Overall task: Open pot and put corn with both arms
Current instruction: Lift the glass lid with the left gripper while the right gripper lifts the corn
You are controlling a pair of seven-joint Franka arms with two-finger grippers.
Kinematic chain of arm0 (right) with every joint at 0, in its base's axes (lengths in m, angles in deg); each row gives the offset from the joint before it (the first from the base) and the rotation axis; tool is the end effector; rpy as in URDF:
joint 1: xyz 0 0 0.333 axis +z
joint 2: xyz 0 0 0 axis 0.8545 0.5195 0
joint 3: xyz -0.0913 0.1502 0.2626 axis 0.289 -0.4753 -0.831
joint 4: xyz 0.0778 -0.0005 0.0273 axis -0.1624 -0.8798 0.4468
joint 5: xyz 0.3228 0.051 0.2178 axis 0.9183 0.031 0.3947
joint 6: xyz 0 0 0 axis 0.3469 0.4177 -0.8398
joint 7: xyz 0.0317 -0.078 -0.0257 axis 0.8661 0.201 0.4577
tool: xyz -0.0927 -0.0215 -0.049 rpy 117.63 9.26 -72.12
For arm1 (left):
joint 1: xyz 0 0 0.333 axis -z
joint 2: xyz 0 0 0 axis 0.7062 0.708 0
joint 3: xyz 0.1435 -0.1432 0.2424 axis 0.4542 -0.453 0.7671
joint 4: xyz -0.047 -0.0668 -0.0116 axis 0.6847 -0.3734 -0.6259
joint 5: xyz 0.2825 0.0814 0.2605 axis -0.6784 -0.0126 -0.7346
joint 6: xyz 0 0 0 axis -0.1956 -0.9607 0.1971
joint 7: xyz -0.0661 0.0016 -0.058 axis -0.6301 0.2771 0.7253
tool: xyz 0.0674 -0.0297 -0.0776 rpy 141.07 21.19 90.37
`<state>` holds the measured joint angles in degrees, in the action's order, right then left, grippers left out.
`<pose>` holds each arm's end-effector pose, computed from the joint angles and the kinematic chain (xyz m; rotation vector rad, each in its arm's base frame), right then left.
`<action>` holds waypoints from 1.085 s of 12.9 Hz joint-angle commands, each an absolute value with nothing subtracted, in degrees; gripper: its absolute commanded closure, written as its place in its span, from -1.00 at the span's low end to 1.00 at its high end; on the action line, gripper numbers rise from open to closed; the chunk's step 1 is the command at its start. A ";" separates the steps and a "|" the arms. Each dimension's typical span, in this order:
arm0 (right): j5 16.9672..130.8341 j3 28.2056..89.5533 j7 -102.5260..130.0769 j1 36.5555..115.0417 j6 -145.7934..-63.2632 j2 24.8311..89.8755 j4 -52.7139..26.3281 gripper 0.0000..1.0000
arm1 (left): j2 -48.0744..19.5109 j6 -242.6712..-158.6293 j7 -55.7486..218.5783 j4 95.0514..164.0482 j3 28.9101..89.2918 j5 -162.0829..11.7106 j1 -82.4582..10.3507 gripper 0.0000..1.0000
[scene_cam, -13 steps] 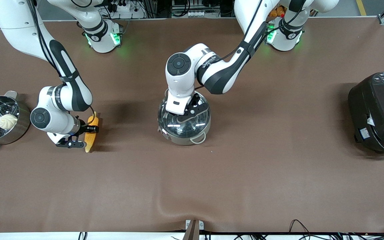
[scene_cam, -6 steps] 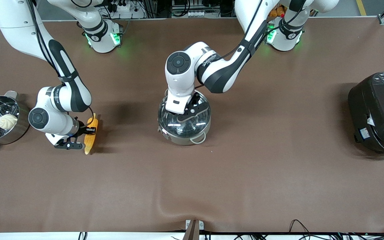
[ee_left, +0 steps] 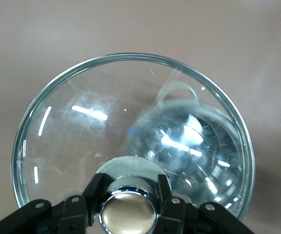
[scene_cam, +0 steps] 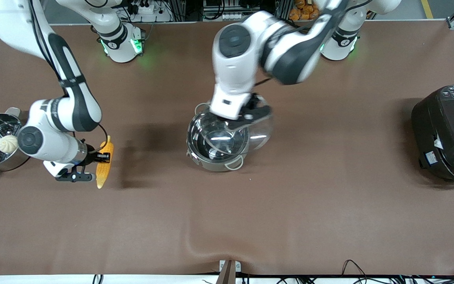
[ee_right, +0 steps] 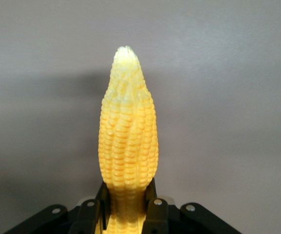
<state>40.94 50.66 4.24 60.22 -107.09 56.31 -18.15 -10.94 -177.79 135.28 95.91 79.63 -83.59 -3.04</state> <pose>0.6255 0.0486 0.3148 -3.0660 0.0661 0.2310 0.5351 -0.4531 0.5112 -3.0752 -0.5557 0.0032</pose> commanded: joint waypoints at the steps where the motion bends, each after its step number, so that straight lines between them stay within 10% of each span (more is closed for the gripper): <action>1: 44.17 48.26 -2.39 60.19 -94.94 55.16 -9.66 1.00 | -20.10 -176.30 122.22 103.89 79.18 -84.35 -11.67 1.00; 6: 43.74 42.01 -21.28 65.62 -86.47 55.60 0.83 1.00 | -28.38 -181.72 96.19 119.97 78.92 -83.65 -30.84 1.00; 14: 41.54 42.88 -44.75 84.43 -94.79 62.00 3.38 1.00 | -28.92 -214.75 92.10 150.31 78.92 -83.65 -36.05 1.00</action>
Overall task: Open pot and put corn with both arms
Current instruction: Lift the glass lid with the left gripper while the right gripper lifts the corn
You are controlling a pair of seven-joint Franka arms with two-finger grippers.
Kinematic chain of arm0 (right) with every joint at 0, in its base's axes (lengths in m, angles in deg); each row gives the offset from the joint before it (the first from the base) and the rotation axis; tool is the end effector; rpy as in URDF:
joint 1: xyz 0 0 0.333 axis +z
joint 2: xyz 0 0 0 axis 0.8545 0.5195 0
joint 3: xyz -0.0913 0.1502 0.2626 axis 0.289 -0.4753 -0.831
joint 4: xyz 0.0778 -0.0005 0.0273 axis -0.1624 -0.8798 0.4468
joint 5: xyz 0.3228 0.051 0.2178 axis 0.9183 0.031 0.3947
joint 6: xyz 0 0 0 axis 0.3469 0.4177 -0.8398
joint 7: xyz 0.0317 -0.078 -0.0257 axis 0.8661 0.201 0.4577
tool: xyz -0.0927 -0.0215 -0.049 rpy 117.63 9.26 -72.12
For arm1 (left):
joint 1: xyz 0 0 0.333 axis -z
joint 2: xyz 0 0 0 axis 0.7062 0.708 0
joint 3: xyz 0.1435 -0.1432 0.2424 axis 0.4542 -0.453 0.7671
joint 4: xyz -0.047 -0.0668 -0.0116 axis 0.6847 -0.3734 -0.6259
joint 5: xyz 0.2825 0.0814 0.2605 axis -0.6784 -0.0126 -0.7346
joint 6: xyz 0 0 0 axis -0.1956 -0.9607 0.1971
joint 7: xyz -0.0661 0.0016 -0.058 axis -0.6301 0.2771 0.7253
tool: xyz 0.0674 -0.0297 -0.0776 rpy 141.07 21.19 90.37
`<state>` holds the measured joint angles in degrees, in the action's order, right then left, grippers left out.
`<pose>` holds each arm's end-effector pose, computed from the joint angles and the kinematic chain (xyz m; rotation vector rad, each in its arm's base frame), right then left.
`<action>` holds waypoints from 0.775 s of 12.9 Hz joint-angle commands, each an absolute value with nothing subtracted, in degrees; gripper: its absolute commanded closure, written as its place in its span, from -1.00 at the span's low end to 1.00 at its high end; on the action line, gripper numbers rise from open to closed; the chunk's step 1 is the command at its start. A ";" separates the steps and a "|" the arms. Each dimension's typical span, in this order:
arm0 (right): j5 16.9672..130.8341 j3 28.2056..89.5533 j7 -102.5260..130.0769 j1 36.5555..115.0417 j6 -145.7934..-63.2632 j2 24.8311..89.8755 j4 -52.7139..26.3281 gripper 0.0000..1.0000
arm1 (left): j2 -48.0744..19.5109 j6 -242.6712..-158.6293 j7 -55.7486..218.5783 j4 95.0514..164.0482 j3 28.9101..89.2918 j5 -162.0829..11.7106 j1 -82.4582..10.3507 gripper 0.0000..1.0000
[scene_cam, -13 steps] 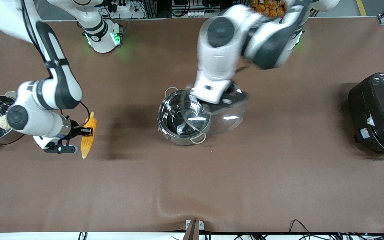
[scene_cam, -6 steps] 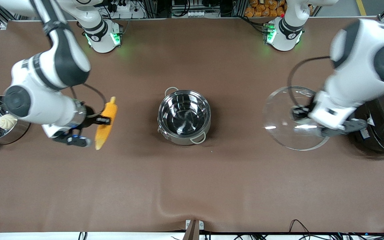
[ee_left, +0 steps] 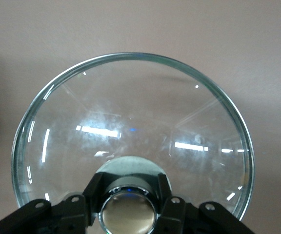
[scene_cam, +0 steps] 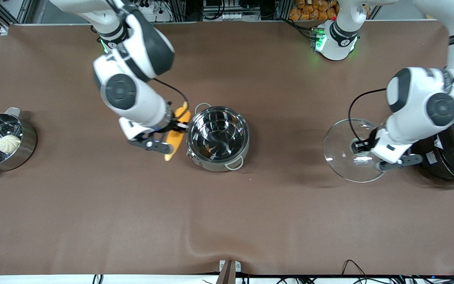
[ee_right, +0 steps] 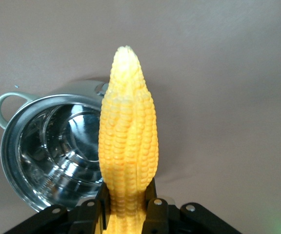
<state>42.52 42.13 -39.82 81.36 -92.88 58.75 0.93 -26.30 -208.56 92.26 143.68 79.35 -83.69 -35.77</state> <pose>0.5651 0.3666 0.4240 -3.0244 0.4517 0.2878 0.5886 -0.0749 0.3433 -3.1177 -0.2835 0.0652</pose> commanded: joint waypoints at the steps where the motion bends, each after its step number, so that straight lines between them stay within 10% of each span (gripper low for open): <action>1: 40.32 43.14 -47.48 86.45 -97.17 63.15 3.65 1.00 | -27.09 -218.19 92.19 152.34 78.92 -83.65 -35.96 1.00; 8: 37.14 43.59 -54.44 91.13 -103.77 68.16 3.56 1.00 | -20.74 -232.11 92.54 157.37 79.01 -84.09 -36.31 0.99; 10: 36.01 43.59 -54.71 91.48 -104.75 68.87 3.30 0.92 | -21.35 -231.94 92.72 156.93 79.01 -84.09 -36.40 -0.99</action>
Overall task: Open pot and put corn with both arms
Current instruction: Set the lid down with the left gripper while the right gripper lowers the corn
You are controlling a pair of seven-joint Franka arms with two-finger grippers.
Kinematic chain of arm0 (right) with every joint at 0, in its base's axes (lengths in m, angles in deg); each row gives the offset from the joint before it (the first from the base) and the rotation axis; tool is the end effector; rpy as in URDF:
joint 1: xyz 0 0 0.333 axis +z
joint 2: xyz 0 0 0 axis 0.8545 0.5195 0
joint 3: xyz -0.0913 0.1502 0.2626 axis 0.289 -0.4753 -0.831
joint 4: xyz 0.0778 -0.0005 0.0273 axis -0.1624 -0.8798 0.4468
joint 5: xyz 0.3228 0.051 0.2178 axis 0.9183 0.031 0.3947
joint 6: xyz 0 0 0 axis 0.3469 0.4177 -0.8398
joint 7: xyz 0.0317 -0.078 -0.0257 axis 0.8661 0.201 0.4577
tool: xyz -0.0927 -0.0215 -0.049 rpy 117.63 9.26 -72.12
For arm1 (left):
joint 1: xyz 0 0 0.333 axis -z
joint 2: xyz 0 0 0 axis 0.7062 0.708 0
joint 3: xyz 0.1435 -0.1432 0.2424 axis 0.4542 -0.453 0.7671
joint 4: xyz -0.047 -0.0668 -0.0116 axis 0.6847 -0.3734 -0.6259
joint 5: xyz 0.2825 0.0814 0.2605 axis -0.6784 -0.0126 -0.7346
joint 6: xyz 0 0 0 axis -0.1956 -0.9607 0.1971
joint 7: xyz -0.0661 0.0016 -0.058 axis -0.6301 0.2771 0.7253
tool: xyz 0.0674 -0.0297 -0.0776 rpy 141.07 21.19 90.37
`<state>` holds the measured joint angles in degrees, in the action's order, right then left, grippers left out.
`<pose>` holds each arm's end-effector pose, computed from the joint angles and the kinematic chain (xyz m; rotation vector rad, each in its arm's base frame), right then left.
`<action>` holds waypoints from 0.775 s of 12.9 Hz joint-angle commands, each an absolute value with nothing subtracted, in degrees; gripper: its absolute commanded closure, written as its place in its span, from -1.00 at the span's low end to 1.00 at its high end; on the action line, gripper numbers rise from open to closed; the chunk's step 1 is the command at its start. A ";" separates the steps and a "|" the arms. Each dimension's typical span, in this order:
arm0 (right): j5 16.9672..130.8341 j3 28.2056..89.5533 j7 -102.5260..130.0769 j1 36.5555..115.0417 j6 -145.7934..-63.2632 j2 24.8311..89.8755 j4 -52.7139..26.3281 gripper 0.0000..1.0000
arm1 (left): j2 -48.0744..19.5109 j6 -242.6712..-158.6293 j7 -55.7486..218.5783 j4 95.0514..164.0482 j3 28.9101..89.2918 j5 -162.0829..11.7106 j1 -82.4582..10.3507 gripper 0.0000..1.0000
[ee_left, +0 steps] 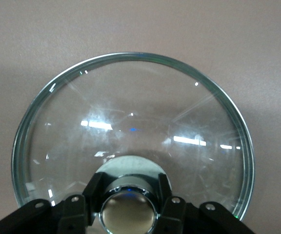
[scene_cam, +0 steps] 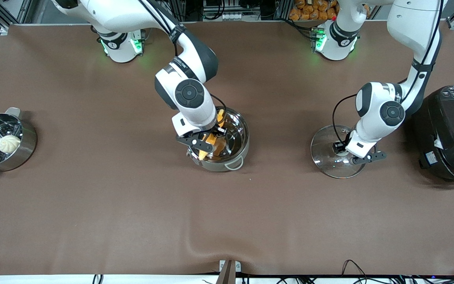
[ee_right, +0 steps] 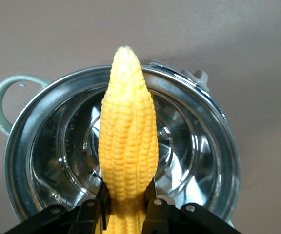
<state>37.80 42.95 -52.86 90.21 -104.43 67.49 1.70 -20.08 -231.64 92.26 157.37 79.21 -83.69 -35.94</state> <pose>0.5388 0.4564 0.3407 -3.0356 0.5797 0.1689 0.5473 -0.0680 0.2185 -3.1248 -0.2865 -0.0213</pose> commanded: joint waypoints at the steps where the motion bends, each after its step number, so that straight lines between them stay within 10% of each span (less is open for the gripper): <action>1: 35.91 43.59 -54.80 91.66 -104.75 69.22 3.21 0.51 | -21.88 -231.85 92.72 156.49 79.01 -84.09 -36.40 -1.00; 2: 35.91 43.59 -54.98 91.66 -104.92 69.48 3.21 -0.22 | -22.67 -231.41 93.07 155.36 79.01 -84.09 -36.32 -1.00; 4: 34.26 43.59 -58.21 92.01 -106.15 69.57 3.04 -1.00 | -25.30 -227.13 92.89 153.07 79.10 -84.09 -36.40 -1.00; 10: 33.80 43.41 -59.46 90.70 -104.49 66.86 3.39 -1.00 | -35.75 -209.37 92.28 143.92 80.32 -84.27 -36.49 -1.00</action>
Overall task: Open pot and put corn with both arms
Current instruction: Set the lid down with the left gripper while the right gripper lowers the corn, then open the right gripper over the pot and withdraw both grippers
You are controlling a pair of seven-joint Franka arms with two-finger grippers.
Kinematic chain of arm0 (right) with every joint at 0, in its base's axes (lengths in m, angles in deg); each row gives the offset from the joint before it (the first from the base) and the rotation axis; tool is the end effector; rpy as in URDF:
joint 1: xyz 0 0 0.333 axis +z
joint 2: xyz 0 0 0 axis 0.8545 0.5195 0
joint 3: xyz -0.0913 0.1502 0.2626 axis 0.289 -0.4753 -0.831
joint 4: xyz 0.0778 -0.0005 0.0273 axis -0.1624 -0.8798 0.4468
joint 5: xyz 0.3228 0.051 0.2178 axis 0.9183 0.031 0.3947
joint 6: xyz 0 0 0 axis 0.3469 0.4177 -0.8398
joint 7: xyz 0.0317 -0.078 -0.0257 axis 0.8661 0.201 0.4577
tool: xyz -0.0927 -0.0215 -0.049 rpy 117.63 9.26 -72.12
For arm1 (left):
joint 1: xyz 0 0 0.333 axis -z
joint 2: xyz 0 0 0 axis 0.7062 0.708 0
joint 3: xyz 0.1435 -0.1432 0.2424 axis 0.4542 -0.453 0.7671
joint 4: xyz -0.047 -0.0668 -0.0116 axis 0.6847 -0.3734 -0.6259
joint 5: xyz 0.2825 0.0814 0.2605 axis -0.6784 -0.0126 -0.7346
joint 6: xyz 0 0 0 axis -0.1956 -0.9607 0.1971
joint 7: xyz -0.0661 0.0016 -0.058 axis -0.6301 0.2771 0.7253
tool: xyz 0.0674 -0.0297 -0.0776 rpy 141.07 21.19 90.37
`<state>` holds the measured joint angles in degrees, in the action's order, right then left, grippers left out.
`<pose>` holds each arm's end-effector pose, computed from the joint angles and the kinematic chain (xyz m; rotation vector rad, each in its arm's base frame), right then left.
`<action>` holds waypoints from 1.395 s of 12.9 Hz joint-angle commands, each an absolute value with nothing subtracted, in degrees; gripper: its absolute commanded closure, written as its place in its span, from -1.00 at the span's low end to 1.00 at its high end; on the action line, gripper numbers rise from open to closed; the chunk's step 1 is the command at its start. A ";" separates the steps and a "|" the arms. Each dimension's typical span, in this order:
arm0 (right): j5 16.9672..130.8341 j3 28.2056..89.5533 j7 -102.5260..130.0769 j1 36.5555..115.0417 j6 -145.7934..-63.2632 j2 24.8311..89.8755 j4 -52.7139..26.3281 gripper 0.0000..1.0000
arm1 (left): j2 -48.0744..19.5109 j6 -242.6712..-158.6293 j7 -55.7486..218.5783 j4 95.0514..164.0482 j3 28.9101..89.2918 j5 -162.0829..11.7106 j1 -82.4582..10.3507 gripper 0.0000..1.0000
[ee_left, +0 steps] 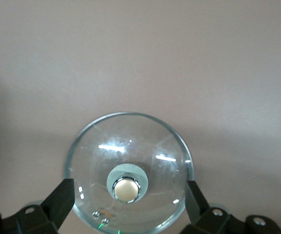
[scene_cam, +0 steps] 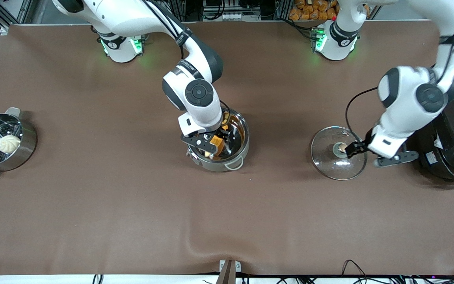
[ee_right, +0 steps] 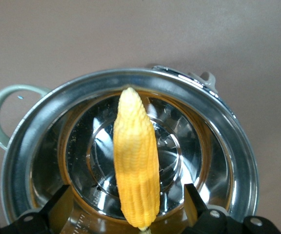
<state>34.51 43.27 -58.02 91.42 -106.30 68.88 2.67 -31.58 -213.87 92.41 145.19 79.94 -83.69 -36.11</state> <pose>0.5395 0.4667 0.3337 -3.0371 0.6610 0.0856 0.5892 -0.0652 0.3945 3.0970 0.3111 0.1762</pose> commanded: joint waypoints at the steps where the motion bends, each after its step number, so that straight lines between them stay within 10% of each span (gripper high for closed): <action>1: 35.02 43.50 -59.29 89.65 -102.31 64.93 3.30 -1.00 | -38.47 -208.04 92.19 143.40 80.41 -84.27 -36.58 -1.00; 6: 35.57 43.59 -46.84 80.69 -84.93 50.53 2.77 -1.00 | -40.87 -184.77 88.51 128.03 80.68 -84.27 -36.58 -1.00; 13: 36.44 44.11 -13.79 61.71 -73.47 34.60 2.07 -1.00 | -40.78 -174.72 87.01 119.41 80.85 -84.44 -36.32 -1.00; 18: 36.44 56.75 1.87 61.25 -73.19 29.76 -2.32 -1.00 | -38.32 -172.00 81.93 115.44 79.02 -83.65 -39.73 -1.00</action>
<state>35.49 54.53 -1.40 61.43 -72.30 32.67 1.06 -40.31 -174.18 85.45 118.42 80.76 -83.70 -37.46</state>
